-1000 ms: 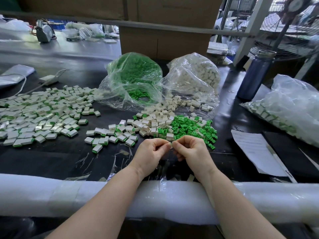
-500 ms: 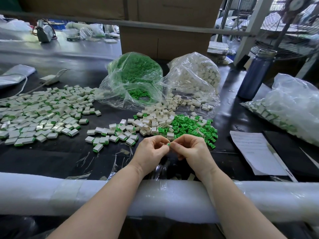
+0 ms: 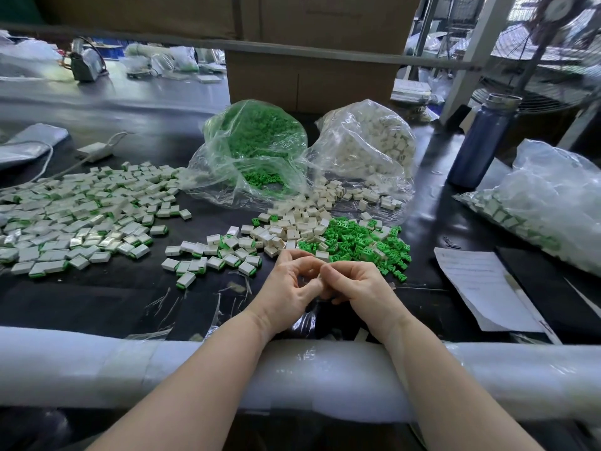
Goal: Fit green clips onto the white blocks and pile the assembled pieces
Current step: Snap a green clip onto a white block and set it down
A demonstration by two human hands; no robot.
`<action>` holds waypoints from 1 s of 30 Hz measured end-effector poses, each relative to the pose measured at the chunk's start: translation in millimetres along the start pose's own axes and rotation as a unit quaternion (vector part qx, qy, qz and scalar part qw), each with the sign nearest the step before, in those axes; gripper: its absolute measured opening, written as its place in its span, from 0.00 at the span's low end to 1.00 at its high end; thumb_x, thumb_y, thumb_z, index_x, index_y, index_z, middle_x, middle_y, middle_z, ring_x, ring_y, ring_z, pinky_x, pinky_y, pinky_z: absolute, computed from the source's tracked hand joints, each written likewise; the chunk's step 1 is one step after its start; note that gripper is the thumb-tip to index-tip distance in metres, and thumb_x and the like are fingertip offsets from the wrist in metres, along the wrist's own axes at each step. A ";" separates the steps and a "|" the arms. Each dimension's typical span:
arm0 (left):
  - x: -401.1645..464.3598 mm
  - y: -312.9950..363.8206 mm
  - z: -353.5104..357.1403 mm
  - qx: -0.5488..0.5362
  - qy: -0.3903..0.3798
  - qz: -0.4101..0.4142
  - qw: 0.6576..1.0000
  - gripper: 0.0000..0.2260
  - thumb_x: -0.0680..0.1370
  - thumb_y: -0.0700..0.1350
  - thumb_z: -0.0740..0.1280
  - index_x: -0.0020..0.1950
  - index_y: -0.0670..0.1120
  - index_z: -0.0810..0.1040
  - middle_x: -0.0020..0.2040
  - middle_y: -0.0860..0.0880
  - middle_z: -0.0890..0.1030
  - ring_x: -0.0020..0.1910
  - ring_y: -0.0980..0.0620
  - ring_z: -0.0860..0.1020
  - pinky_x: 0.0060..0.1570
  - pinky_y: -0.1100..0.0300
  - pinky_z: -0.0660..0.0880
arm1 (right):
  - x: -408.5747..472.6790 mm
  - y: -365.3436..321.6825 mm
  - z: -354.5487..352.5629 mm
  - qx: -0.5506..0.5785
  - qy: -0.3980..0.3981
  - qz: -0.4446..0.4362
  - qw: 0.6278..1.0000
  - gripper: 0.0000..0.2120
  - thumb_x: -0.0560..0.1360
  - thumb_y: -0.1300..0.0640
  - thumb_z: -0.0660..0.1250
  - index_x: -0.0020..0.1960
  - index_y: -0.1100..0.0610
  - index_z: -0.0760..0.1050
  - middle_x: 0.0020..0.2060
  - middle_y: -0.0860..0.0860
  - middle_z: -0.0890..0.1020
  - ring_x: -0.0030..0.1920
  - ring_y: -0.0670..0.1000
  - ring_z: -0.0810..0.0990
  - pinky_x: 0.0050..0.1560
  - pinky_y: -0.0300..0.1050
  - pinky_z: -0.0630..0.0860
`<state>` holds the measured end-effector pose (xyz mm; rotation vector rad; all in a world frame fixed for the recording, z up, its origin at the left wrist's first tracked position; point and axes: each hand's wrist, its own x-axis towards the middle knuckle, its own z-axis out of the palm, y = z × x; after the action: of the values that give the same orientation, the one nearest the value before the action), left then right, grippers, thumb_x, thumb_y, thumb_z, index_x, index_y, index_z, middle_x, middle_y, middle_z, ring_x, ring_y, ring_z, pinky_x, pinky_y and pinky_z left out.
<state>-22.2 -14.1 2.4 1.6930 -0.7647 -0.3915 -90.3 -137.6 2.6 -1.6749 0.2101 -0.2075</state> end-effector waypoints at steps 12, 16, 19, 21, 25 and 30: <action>0.3 -1.0 1.6 0.047 -0.038 0.022 0.998 0.13 0.75 0.34 0.64 0.40 0.53 0.74 0.52 0.50 0.66 0.43 0.62 0.71 0.44 0.76 0.69 | -1.5 -1.3 -1.3 0.045 0.017 0.014 0.999 0.08 0.74 0.63 0.66 0.43 0.67 0.81 0.27 0.55 0.76 0.26 0.43 0.71 0.28 0.32 0.68; 0.6 -1.8 2.0 0.057 -0.041 0.025 0.997 0.11 0.74 0.34 0.65 0.41 0.51 0.75 0.52 0.50 0.66 0.45 0.61 0.71 0.47 0.77 0.68 | -1.8 -1.9 -1.6 0.053 0.019 0.020 0.998 0.07 0.74 0.64 0.66 0.41 0.65 0.81 0.26 0.53 0.76 0.26 0.43 0.70 0.28 0.32 0.68; 0.1 -1.6 2.3 0.067 -0.040 0.029 0.997 0.11 0.74 0.34 0.65 0.41 0.51 0.75 0.52 0.50 0.66 0.46 0.62 0.71 0.47 0.78 0.67 | -2.2 -2.6 -1.3 0.055 0.022 0.023 0.998 0.07 0.74 0.65 0.66 0.39 0.64 0.81 0.27 0.54 0.76 0.25 0.43 0.70 0.28 0.32 0.67; -0.1 -1.3 2.3 0.075 -0.037 0.033 0.996 0.11 0.74 0.34 0.64 0.41 0.51 0.75 0.53 0.49 0.67 0.46 0.62 0.71 0.47 0.79 0.66 | -2.6 -2.9 -1.1 0.062 0.025 0.024 0.998 0.08 0.73 0.66 0.66 0.38 0.63 0.81 0.26 0.54 0.76 0.25 0.43 0.70 0.27 0.32 0.67; 0.1 -1.3 2.4 0.084 -0.040 0.035 0.995 0.09 0.74 0.34 0.64 0.42 0.49 0.75 0.53 0.47 0.67 0.46 0.61 0.71 0.47 0.79 0.66 | -3.1 -3.2 -1.1 0.070 0.023 0.024 0.997 0.09 0.73 0.67 0.66 0.37 0.62 0.81 0.24 0.51 0.76 0.24 0.42 0.70 0.26 0.32 0.67; 0.1 -1.9 2.5 0.090 -0.045 0.031 0.994 0.09 0.74 0.35 0.65 0.42 0.50 0.75 0.54 0.47 0.67 0.46 0.58 0.71 0.49 0.76 0.68 | -2.3 -2.8 -1.3 0.071 0.029 0.024 0.997 0.09 0.73 0.66 0.67 0.36 0.61 0.82 0.25 0.53 0.76 0.24 0.43 0.70 0.26 0.32 0.67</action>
<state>-23.1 -15.7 0.0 1.8248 -0.9395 -0.3668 -92.9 -137.9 5.5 -1.5223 0.2736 -0.2298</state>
